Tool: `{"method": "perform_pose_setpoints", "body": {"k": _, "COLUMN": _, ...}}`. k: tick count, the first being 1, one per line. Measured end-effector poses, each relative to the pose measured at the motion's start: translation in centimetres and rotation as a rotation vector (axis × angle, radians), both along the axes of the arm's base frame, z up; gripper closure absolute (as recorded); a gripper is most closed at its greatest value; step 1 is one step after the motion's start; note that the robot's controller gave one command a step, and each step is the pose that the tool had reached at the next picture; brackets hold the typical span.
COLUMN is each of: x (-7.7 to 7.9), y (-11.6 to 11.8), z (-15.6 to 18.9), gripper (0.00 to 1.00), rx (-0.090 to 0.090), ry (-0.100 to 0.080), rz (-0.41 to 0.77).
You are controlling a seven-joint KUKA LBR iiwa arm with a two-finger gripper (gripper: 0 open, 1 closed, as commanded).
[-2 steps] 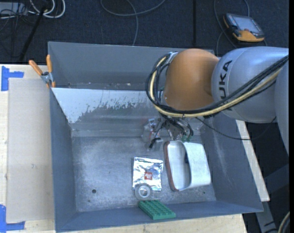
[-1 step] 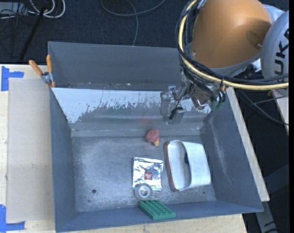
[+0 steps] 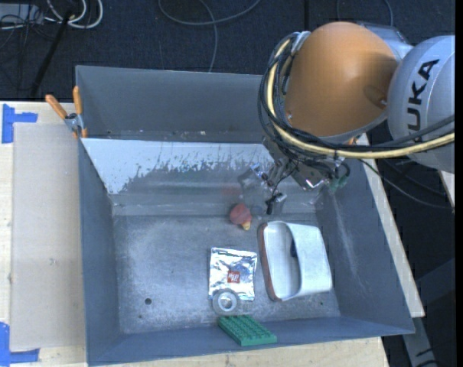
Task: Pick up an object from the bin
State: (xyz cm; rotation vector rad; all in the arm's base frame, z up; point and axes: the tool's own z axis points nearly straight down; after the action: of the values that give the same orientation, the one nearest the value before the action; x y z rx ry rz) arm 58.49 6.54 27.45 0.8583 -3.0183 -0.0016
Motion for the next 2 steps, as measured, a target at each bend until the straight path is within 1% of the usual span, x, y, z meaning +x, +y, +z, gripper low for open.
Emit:
{"method": "perform_pose_setpoints", "body": {"k": 1, "x": 0.1, "y": 0.0, "z": 0.2, "gripper": 0.0, "rx": 0.001, "ry": -0.003, "rz": -0.004}}
{"method": "perform_pose_setpoints", "body": {"k": 2, "x": -0.3, "y": 0.0, "z": -17.7, "gripper": 0.0, "rx": 0.001, "ry": 0.005, "rz": 0.008}}
